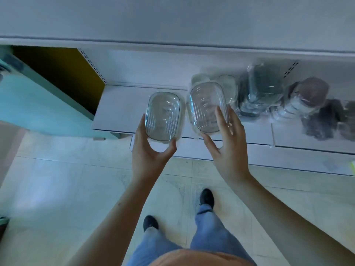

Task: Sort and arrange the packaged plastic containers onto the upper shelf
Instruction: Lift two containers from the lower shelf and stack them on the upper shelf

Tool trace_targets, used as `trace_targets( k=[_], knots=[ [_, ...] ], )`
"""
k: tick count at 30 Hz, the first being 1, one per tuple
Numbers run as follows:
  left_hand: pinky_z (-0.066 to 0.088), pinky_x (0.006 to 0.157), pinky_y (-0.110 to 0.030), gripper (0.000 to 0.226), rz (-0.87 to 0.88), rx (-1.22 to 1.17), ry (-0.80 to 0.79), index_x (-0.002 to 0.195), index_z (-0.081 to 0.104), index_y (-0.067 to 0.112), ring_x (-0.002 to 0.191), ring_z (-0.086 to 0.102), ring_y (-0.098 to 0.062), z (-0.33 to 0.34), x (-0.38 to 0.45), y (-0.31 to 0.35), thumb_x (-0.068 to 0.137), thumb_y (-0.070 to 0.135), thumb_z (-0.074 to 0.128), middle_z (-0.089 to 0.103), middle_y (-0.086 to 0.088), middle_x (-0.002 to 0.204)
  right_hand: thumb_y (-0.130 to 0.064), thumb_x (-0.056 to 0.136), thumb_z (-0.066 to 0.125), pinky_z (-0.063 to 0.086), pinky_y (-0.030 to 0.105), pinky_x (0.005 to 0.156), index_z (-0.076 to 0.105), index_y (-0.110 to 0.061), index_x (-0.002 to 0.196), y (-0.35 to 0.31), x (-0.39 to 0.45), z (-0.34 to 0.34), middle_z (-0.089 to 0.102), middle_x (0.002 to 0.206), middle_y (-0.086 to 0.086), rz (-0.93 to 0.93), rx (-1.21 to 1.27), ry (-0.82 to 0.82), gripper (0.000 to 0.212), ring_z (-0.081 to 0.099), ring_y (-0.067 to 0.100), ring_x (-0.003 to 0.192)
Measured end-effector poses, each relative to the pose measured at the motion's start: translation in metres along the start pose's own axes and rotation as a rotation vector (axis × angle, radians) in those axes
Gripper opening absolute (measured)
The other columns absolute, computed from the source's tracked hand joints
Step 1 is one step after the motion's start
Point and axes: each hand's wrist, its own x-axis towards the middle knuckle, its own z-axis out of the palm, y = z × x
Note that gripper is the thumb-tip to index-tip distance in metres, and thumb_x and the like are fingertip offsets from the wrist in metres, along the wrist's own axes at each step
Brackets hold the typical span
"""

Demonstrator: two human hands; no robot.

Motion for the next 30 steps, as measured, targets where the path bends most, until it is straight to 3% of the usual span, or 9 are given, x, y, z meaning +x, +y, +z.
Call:
trace_targets(
  k=[4, 8, 13, 14, 18, 21, 23, 28, 30],
  knots=[
    [0.047, 0.106, -0.041, 0.095, 0.097, 0.008, 0.039, 0.153, 0.031, 0.022, 0.131, 0.050, -0.010, -0.074, -0.014, -0.002, 0.074, 0.036, 0.082, 0.050, 0.006, 0.144, -0.045, 0.097, 0.057, 0.019, 0.011, 0.115, 0.032, -0.022, 0.156, -0.070, -0.028, 0.002, 0.028, 0.162, 0.009, -0.062, -0.028, 0.065, 0.067, 0.032, 0.021, 0.145],
    [0.050, 0.103, -0.036, 0.098, 0.218, 0.013, 0.078, 0.154, 0.030, 0.026, 0.132, 0.046, -0.008, -0.155, -0.029, -0.010, 0.073, 0.038, 0.083, 0.046, 0.010, 0.145, -0.045, 0.098, 0.057, 0.014, 0.007, 0.116, 0.029, -0.024, 0.157, -0.141, -0.051, 0.014, 0.028, 0.163, 0.006, -0.101, 0.029, 0.131, 0.068, 0.021, 0.008, 0.148],
    [0.040, 0.095, -0.005, 0.098, 0.288, -0.006, 0.133, 0.154, 0.030, 0.029, 0.132, 0.045, -0.011, -0.229, -0.028, -0.011, 0.072, 0.048, 0.081, 0.046, 0.006, 0.145, -0.043, 0.097, 0.058, 0.018, 0.014, 0.118, 0.032, -0.019, 0.157, -0.212, -0.051, 0.028, 0.032, 0.161, 0.005, -0.166, 0.094, 0.204, 0.069, 0.023, 0.008, 0.150],
    [0.039, 0.096, -0.006, 0.098, 0.302, -0.017, 0.146, 0.154, 0.031, 0.029, 0.131, 0.045, -0.011, -0.241, -0.024, -0.010, 0.073, 0.048, 0.082, 0.046, 0.007, 0.144, -0.044, 0.097, 0.058, 0.019, 0.013, 0.118, 0.032, -0.020, 0.156, -0.225, -0.048, 0.028, 0.033, 0.160, 0.005, -0.174, 0.111, 0.222, 0.070, 0.022, 0.006, 0.149],
    [0.049, 0.102, -0.032, 0.097, 0.335, -0.008, 0.206, 0.154, 0.030, 0.035, 0.131, 0.044, -0.010, -0.275, 0.003, 0.003, 0.073, 0.053, 0.080, 0.046, 0.010, 0.144, -0.045, 0.097, 0.056, 0.026, 0.012, 0.115, 0.034, -0.020, 0.155, -0.264, -0.024, 0.025, 0.038, 0.155, 0.006, -0.199, 0.189, 0.254, 0.067, 0.031, 0.005, 0.144],
    [0.049, 0.097, -0.029, 0.094, 0.339, -0.015, 0.234, 0.151, 0.030, 0.042, 0.130, 0.046, -0.009, -0.292, 0.038, 0.017, 0.072, 0.060, 0.079, 0.046, 0.014, 0.145, -0.044, 0.097, 0.056, 0.038, 0.020, 0.110, 0.038, -0.020, 0.153, -0.283, 0.007, 0.024, 0.047, 0.146, 0.004, -0.214, 0.287, 0.253, 0.063, 0.046, 0.015, 0.135],
    [0.049, 0.095, -0.029, 0.093, 0.349, 0.002, 0.248, 0.150, 0.031, 0.043, 0.128, 0.047, -0.010, -0.299, 0.065, 0.025, 0.071, 0.066, 0.075, 0.048, 0.014, 0.144, -0.046, 0.096, 0.055, 0.045, 0.021, 0.103, 0.040, -0.027, 0.151, -0.292, 0.032, 0.026, 0.052, 0.140, -0.005, -0.213, 0.362, 0.232, 0.060, 0.052, 0.011, 0.128],
    [0.051, 0.098, -0.037, 0.093, 0.362, 0.069, 0.268, 0.149, 0.033, 0.041, 0.127, 0.047, -0.010, -0.302, 0.150, 0.035, 0.070, 0.072, 0.071, 0.051, 0.013, 0.142, -0.049, 0.092, 0.056, 0.046, 0.013, 0.095, 0.043, -0.039, 0.144, -0.306, 0.106, 0.043, 0.056, 0.133, -0.018, -0.168, 0.517, 0.204, 0.055, 0.058, 0.005, 0.120],
    [0.046, 0.096, -0.031, 0.092, 0.369, 0.108, 0.277, 0.149, 0.034, 0.040, 0.127, 0.044, -0.008, -0.299, 0.186, 0.041, 0.072, 0.070, 0.072, 0.052, 0.015, 0.141, -0.046, 0.094, 0.057, 0.045, 0.010, 0.093, 0.044, -0.037, 0.145, -0.307, 0.139, 0.054, 0.057, 0.132, -0.018, -0.148, 0.529, 0.182, 0.053, 0.058, 0.001, 0.119]
  ],
)
